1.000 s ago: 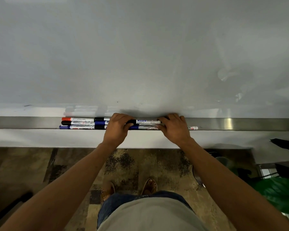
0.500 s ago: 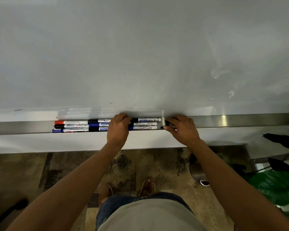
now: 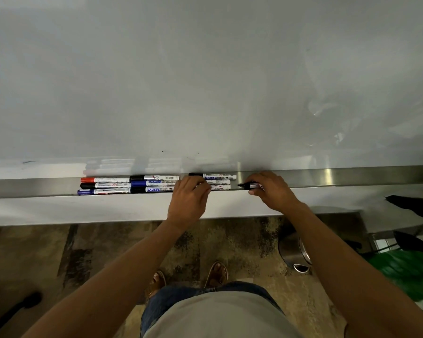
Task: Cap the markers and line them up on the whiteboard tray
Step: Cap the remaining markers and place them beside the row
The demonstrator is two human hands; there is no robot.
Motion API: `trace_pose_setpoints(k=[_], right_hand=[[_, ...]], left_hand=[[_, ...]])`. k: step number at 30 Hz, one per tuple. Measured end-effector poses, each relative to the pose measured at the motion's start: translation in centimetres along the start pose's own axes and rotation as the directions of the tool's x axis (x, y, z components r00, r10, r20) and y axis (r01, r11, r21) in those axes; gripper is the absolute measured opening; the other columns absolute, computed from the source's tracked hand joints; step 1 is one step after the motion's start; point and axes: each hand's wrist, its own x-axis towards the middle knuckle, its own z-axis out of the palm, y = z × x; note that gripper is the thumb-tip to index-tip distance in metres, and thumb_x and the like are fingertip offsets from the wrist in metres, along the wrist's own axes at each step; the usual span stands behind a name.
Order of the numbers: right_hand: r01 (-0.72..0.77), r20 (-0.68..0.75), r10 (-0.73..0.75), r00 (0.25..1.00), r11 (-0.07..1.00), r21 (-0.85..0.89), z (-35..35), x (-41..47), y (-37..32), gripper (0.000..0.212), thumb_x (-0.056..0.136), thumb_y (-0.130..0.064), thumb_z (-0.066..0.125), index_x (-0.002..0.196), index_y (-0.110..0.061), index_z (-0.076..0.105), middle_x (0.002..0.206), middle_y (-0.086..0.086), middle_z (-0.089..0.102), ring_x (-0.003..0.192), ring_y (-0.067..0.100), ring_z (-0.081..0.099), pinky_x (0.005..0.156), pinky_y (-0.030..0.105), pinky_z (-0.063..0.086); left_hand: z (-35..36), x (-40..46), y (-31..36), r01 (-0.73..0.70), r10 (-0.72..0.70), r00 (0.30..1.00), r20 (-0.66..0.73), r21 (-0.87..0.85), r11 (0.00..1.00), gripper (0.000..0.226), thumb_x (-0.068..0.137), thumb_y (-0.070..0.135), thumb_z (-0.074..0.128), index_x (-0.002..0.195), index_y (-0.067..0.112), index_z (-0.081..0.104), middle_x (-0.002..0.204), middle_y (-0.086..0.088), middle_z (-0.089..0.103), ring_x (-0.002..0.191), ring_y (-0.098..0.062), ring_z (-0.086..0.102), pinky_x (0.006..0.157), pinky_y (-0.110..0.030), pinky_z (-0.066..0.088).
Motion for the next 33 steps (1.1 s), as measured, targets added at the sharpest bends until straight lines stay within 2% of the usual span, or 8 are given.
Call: trace_pose_setpoints(k=[6, 9, 12, 17, 22, 27, 30, 33], right_hand=[[0.012, -0.058, -0.011, 0.998, 1.000, 0.021, 0.2, 0.2, -0.2, 0.023, 0.081, -0.019, 0.074, 0.102, -0.018, 0.064, 0.099, 0.002, 0.056, 0.085, 0.021, 0.055, 0.073, 0.032, 0.045], [0.027, -0.074, -0.027, 0.997, 1.000, 0.008, 0.1, 0.0, -0.2, 0.018, 0.081, -0.017, 0.073, 0.097, -0.016, 0.065, 0.095, 0.002, 0.061, 0.084, 0.022, 0.056, 0.070, 0.030, 0.044], [0.032, -0.136, -0.021, 0.990, 0.996, 0.079, 0.1, -0.4, -0.8, 0.013, 0.084, -0.016, 0.070, 0.097, -0.015, 0.067, 0.093, 0.004, 0.065, 0.084, 0.021, 0.056, 0.068, 0.028, 0.041], [-0.033, -0.128, 0.082, 0.988, 0.936, 0.350, -0.2, -0.2, -4.3, 0.016, 0.085, -0.022, 0.070, 0.101, -0.019, 0.069, 0.095, -0.004, 0.069, 0.083, 0.011, 0.059, 0.069, 0.017, 0.042], [-0.023, -0.058, 0.069, 0.996, 0.821, 0.570, 0.1, 0.2, -7.6, 0.021, 0.082, -0.022, 0.073, 0.099, -0.014, 0.066, 0.084, -0.011, 0.065, 0.074, -0.006, 0.057, 0.067, 0.008, 0.041], [-0.039, -0.032, 0.080, 0.996, 0.753, 0.657, 0.3, 0.7, -9.4, 0.024, 0.077, -0.028, 0.077, 0.095, -0.018, 0.065, 0.086, -0.008, 0.067, 0.080, 0.010, 0.061, 0.076, 0.025, 0.049], [-0.031, -0.055, 0.073, 0.996, 0.837, 0.546, 0.3, 0.8, -10.0, 0.033, 0.080, -0.045, 0.069, 0.104, -0.023, 0.062, 0.096, -0.007, 0.068, 0.079, 0.010, 0.058, 0.074, 0.028, 0.048], [-0.012, -0.069, 0.025, 0.997, 0.983, 0.181, -0.1, 0.8, -9.9, 0.049, 0.089, -0.062, 0.035, 0.115, -0.026, 0.056, 0.096, -0.008, 0.065, 0.079, 0.010, 0.054, 0.068, 0.029, 0.043]], left_hand=[[0.3, 0.2, 0.8, -0.053, 0.053, 0.999, 0.012, -0.042, 0.998, 0.010, 0.087, 0.018, 0.062, 0.092, 0.012, 0.070, 0.096, -0.005, 0.064, 0.094, -0.027, 0.057, 0.075, -0.040, 0.046], [0.3, 0.5, 1.0, -0.054, 0.056, 0.998, 0.031, -0.061, 0.997, 0.010, 0.088, 0.018, 0.063, 0.092, 0.012, 0.069, 0.096, -0.005, 0.064, 0.093, -0.027, 0.058, 0.075, -0.042, 0.047], [0.3, 0.8, 1.4, -0.029, 0.038, 0.996, 0.076, -0.117, 0.993, 0.014, 0.087, 0.019, 0.063, 0.099, 0.012, 0.068, 0.099, -0.006, 0.064, 0.092, -0.027, 0.059, 0.077, -0.042, 0.048], [-0.6, 1.4, 2.7, 0.043, 0.032, 0.975, 0.219, -0.331, 0.943, 0.039, 0.090, 0.021, 0.062, 0.127, 0.014, 0.055, 0.119, -0.007, 0.057, 0.100, -0.018, 0.057, 0.084, -0.027, 0.048], [-1.6, 1.8, 2.8, 0.070, 0.001, 0.987, 0.161, -0.432, 0.899, 0.036, 0.089, 0.012, 0.063, 0.124, 0.014, 0.057, 0.114, -0.005, 0.062, 0.097, -0.002, 0.052, 0.084, -0.009, 0.042], [-3.3, 1.7, 1.5, 0.072, -0.020, 0.992, 0.125, -0.427, 0.902, 0.025, 0.087, 0.008, 0.065, 0.112, 0.010, 0.064, 0.103, -0.004, 0.066, 0.091, -0.003, 0.054, 0.079, -0.007, 0.042], [-4.3, 1.5, 0.9, 0.161, -0.106, 0.985, 0.137, -0.491, 0.856, 0.020, 0.084, 0.006, 0.068, 0.102, 0.011, 0.066, 0.095, -0.003, 0.067, 0.083, -0.008, 0.061, 0.075, -0.011, 0.047], [-5.1, 1.2, 0.1, 0.341, -0.290, 0.939, 0.185, -0.613, 0.712, 0.021, 0.081, 0.003, 0.071, 0.097, 0.015, 0.066, 0.090, 0.000, 0.070, 0.080, -0.010, 0.066, 0.074, -0.018, 0.050]])
